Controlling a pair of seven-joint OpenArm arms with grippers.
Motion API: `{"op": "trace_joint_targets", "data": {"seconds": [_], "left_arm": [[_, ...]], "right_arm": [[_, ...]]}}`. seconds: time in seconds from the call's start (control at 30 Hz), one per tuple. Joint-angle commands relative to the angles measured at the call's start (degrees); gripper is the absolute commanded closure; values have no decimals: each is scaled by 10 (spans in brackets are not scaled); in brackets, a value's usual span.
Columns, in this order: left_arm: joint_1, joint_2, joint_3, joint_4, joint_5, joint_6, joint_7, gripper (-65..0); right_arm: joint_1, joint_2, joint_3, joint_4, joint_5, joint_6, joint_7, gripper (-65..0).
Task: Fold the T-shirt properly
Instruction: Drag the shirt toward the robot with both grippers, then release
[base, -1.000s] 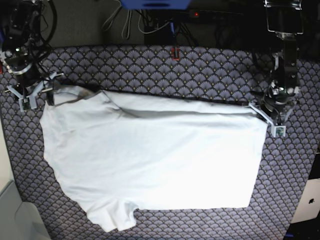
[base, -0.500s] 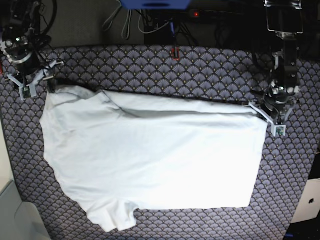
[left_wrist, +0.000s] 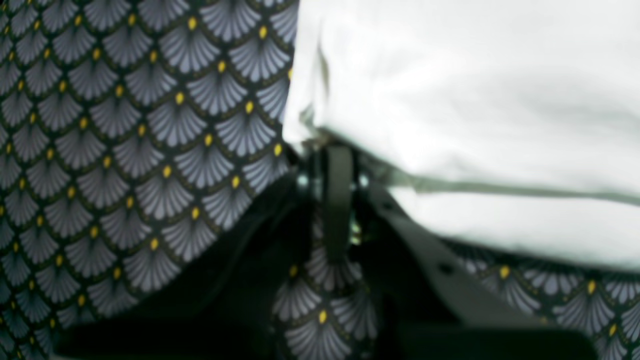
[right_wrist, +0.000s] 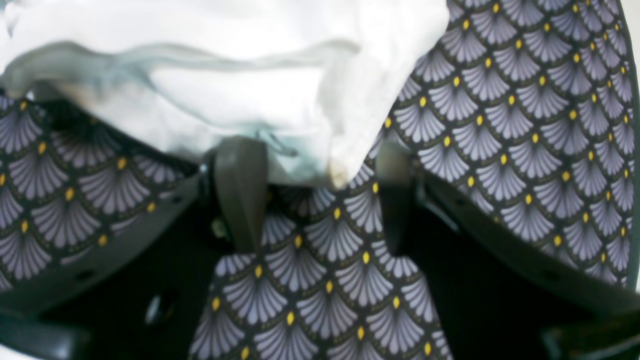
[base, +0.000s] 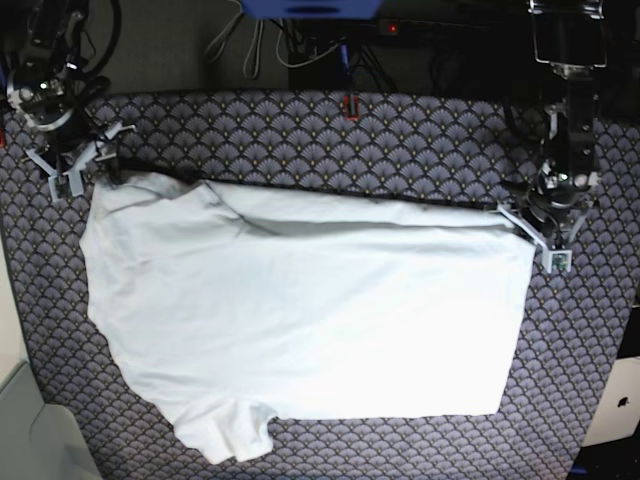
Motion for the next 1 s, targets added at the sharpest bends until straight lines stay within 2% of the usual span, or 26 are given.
{"op": "trace_joint_targets", "data": {"seconds": [0.0, 0.2, 0.27, 0.37, 0.5, 0.67, 0.77, 0.97], "left_arm": [[-5, -9, -2, 11, 4, 3, -7, -5], [-5, -9, -1, 11, 4, 3, -7, -5], [-5, -9, -1, 11, 4, 3, -7, -5], [-5, -9, -2, 11, 4, 3, -7, -5], [-5, -9, -1, 10, 4, 3, -7, -5], [9, -9, -4, 12, 4, 1, 5, -5], [16, -13, -5, 39, 4, 1, 37, -5], [41, -16, -6, 102, 4, 1, 82, -5]], "right_arm": [[8, 8, -3, 8, 9, -1, 14, -359], [13, 6, -4, 0, 9, -1, 14, -356], [13, 6, -4, 0, 9, -1, 14, -335], [13, 6, -5, 0, 9, -1, 14, -229], [11, 6, -5, 0, 9, -1, 13, -9], [-8, 9, -3, 6, 9, 5, 14, 0], [-24, 9, 9, 32, 9, 55, 24, 0], [-52, -3, 51, 92, 9, 55, 21, 0]]}}
